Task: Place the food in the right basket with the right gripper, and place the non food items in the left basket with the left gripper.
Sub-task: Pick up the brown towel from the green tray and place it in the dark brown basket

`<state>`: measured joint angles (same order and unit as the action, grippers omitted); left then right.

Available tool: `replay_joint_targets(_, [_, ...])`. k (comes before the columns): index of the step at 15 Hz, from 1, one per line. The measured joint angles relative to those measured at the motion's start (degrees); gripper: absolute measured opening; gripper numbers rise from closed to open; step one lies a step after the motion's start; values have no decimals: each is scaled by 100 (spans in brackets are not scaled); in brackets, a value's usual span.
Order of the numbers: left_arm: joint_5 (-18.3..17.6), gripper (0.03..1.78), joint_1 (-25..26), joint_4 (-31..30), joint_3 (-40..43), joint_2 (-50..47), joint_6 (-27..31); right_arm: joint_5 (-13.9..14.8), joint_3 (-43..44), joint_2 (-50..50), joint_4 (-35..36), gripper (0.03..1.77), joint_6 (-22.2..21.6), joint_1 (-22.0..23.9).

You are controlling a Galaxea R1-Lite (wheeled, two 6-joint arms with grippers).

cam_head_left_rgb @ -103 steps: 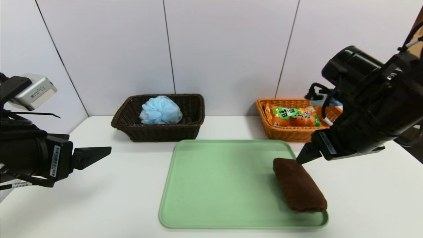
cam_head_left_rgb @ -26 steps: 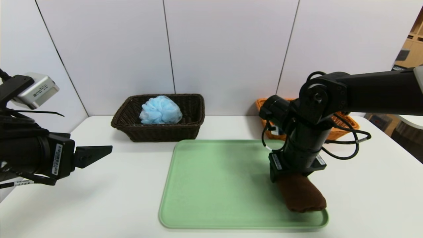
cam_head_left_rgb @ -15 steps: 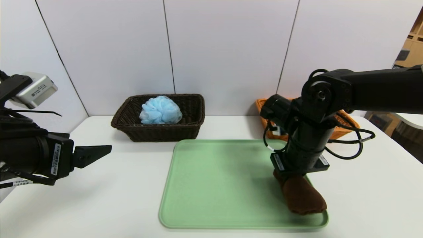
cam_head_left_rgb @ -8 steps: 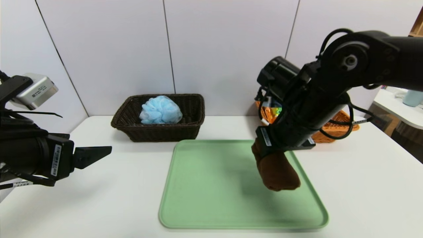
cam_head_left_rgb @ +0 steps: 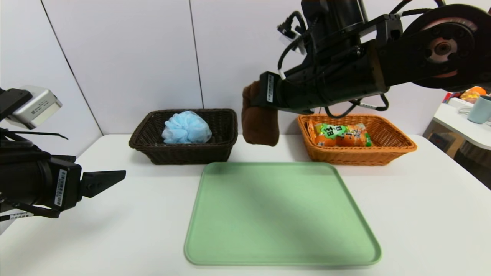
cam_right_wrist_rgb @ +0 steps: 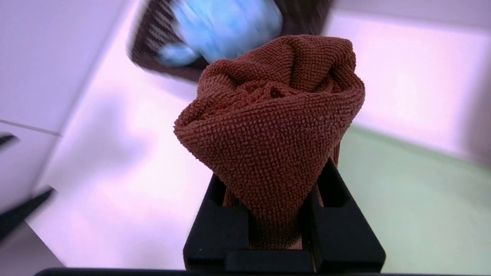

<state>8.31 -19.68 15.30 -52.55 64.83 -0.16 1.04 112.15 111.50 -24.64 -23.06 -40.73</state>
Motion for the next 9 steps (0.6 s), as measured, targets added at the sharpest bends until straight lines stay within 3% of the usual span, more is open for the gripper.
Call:
replay_joint_targets(5, [33,169,-9,-1,173,-102,2,299,9,483,2431,38,46,-201])
replay_joint_targets(9, [34,169,-9,-6,239,-155,2,422,9,907,3020,38,59,-257])
